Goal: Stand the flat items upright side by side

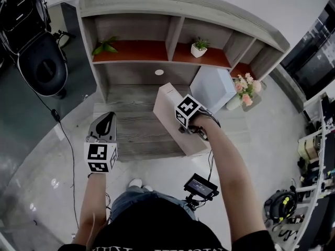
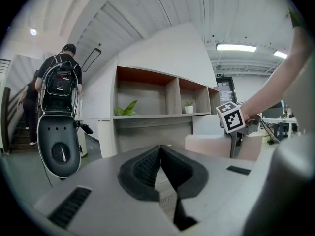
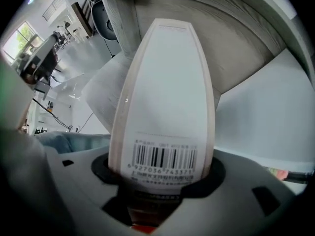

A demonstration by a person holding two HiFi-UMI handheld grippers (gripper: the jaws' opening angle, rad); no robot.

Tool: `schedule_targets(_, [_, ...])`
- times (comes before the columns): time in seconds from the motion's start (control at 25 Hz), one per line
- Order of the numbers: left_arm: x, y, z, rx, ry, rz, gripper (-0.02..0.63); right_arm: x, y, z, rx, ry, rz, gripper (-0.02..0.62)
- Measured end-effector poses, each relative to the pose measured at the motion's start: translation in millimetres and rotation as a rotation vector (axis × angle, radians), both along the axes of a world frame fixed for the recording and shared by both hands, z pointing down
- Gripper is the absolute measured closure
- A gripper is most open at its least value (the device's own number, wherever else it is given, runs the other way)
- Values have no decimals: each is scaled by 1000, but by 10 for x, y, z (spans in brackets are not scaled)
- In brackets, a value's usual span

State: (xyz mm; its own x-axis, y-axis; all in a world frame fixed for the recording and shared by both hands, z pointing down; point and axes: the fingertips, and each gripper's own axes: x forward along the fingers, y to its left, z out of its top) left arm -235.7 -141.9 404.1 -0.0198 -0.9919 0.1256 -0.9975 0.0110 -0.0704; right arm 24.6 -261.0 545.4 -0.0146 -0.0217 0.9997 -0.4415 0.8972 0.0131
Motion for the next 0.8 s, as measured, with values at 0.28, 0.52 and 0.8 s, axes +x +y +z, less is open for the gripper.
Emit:
schedule_targets(0.28, [-27, -42, -98, 10, -20, 42, 595, -7, 27, -129, 87, -75, 12, 301])
schedule_targets(0.52, [137, -114, -186, 26, -41, 98, 595, 8, -52, -388, 229, -235, 103, 302])
schedule_targets(0.8, [287, -165, -129, 19, -43, 145, 595, 80, -222, -613, 469, -428, 256, 307])
